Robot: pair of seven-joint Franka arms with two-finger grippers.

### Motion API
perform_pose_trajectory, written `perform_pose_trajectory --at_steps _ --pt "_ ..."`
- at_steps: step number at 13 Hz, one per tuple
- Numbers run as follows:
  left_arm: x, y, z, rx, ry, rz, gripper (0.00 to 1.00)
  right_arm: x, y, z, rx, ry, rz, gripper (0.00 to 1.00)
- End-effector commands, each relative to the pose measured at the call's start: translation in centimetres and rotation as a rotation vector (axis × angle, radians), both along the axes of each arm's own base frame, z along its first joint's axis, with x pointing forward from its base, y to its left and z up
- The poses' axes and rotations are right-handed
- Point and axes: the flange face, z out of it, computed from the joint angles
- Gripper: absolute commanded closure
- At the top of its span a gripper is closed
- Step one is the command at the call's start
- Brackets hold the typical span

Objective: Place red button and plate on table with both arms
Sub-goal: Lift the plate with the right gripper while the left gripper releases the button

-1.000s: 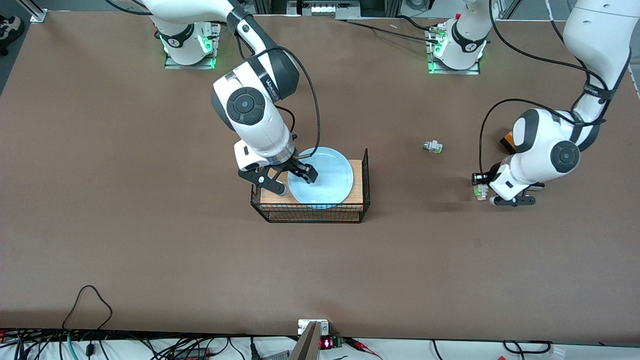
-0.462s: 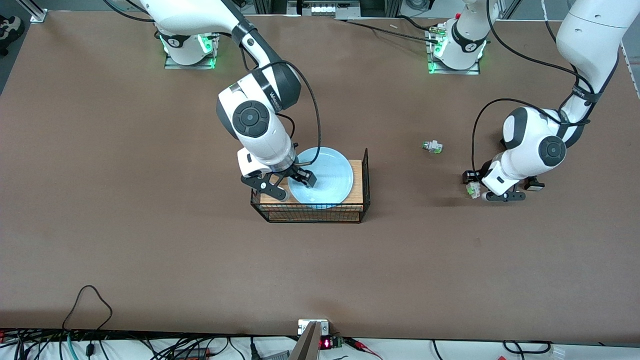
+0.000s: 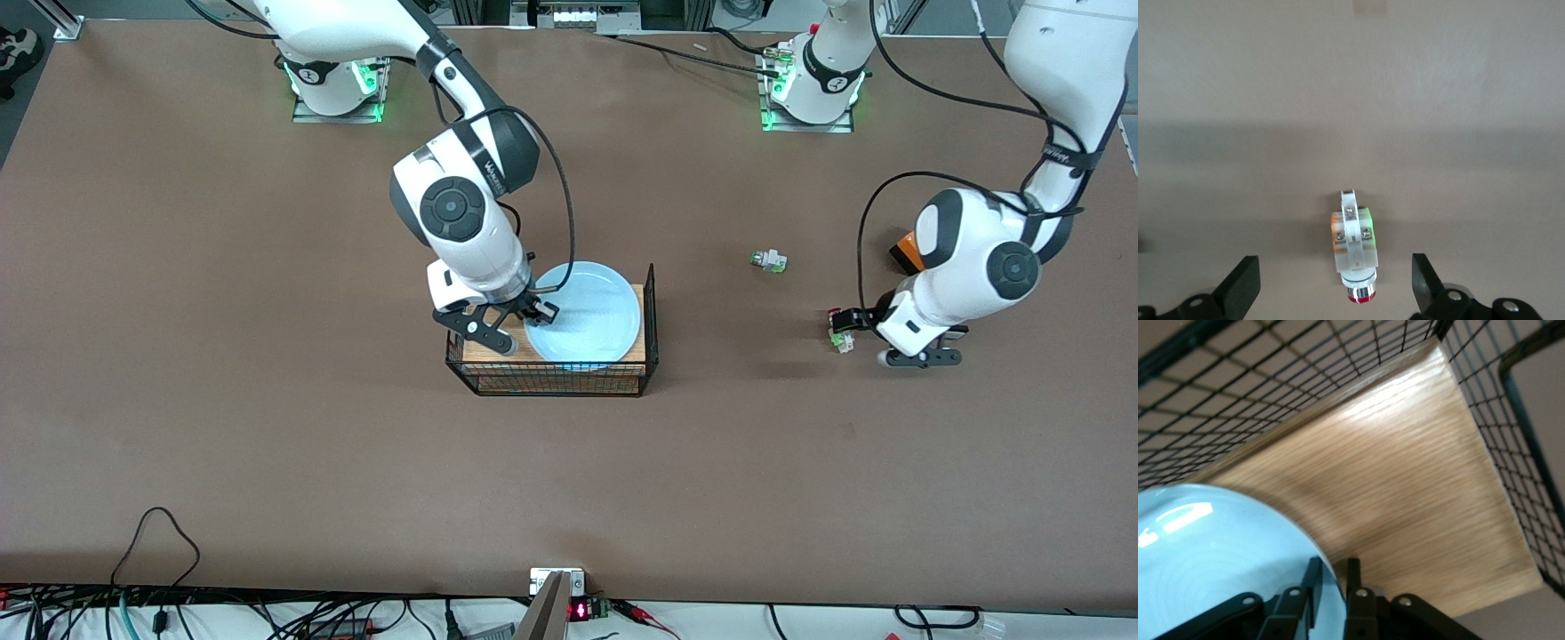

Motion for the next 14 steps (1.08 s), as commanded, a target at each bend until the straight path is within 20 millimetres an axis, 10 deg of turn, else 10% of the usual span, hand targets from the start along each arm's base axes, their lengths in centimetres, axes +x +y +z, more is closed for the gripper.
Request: perform_pose_trajectory --at_steps 1,6,14 --pt "0.9 0.6 4.4 0.023 -0.013 -0.01 0.0 -0.2 0.7 1.0 0.004 -0.009 -0.062 1.0" --pt "6.0 2.3 16.2 0.045 0.029 0.008 0.0 -1.9 -0.3 7.5 -0.004 0.022 -0.043 1.0" --pt "6.5 2.0 27.8 0.057 0.056 0.015 0.0 -6.3 -3.5 17.4 -0.062 0.101 -0.003 1.0"
